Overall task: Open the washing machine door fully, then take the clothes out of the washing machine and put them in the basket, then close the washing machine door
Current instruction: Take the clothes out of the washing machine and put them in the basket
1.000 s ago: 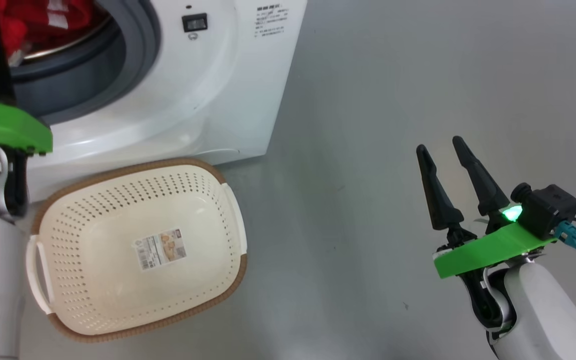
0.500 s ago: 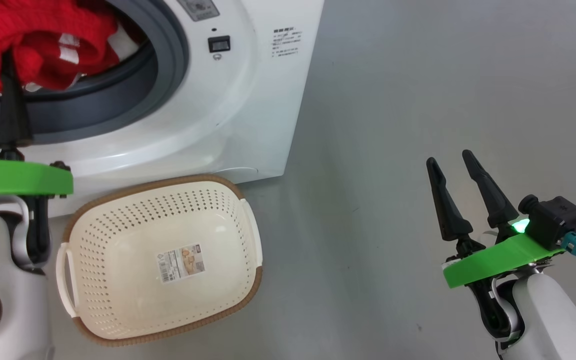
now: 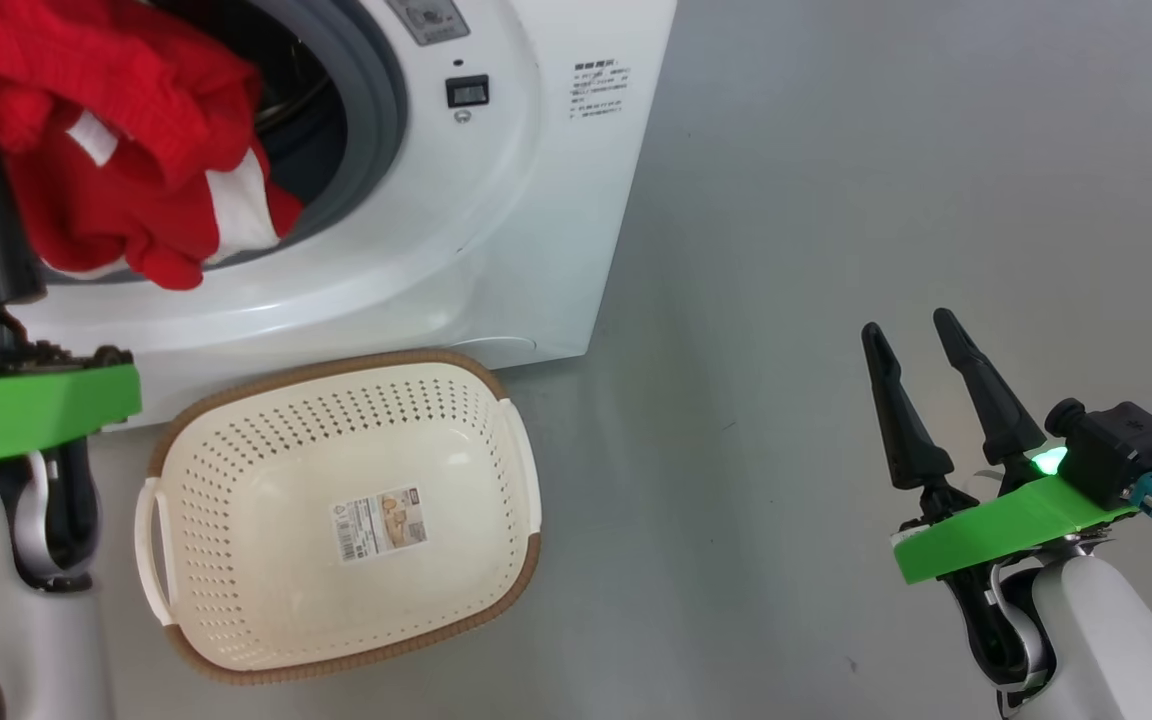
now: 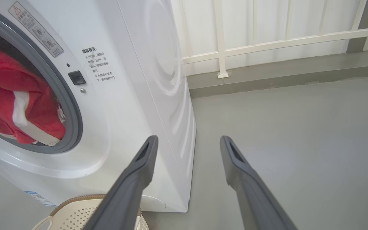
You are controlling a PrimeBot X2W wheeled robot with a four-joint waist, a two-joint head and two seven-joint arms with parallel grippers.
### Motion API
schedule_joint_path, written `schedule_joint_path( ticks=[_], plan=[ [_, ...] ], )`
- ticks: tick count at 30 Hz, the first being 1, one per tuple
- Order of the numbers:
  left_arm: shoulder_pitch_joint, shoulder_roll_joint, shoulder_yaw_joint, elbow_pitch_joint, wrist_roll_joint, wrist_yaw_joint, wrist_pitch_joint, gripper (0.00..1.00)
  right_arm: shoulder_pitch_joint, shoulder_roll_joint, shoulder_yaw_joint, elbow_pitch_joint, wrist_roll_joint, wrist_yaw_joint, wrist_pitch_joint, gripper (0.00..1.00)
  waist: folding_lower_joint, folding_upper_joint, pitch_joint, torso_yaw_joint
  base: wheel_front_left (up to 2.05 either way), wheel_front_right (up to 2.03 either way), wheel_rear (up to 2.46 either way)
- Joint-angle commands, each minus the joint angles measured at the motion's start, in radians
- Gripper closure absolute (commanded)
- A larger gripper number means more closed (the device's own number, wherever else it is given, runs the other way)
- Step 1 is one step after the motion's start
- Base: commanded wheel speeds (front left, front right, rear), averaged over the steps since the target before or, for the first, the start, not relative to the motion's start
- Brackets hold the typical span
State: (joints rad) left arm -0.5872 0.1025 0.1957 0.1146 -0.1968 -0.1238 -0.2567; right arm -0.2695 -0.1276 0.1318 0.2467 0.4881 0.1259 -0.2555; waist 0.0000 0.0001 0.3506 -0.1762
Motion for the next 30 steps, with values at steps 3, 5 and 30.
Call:
schedule_joint_path(
  ticks=[3,5,30],
  plan=[
    [0.033,0.016,0.027,-0.064,0.010,-0.005,-0.005,1.00,0.010,-0.015,0.010,-0.026,-0.008,0.005,-0.006,0.00,0.0000,-0.0001,0.005,0.004,0.00,0.00,0.00],
    [0.045,0.010,0.028,-0.076,0.011,-0.005,-0.005,1.00,0.008,-0.015,0.011,-0.026,-0.008,0.005,-0.006,0.00,0.0000,-0.0001,0.007,0.006,0.00,0.00,0.00],
    [0.229,-0.052,-0.008,0.196,0.016,-0.006,-0.005,1.00,-0.049,0.006,0.021,-0.040,-0.002,0.005,-0.006,0.00,0.0000,-0.0001,0.131,-0.015,0.00,0.00,0.00]
  ],
)
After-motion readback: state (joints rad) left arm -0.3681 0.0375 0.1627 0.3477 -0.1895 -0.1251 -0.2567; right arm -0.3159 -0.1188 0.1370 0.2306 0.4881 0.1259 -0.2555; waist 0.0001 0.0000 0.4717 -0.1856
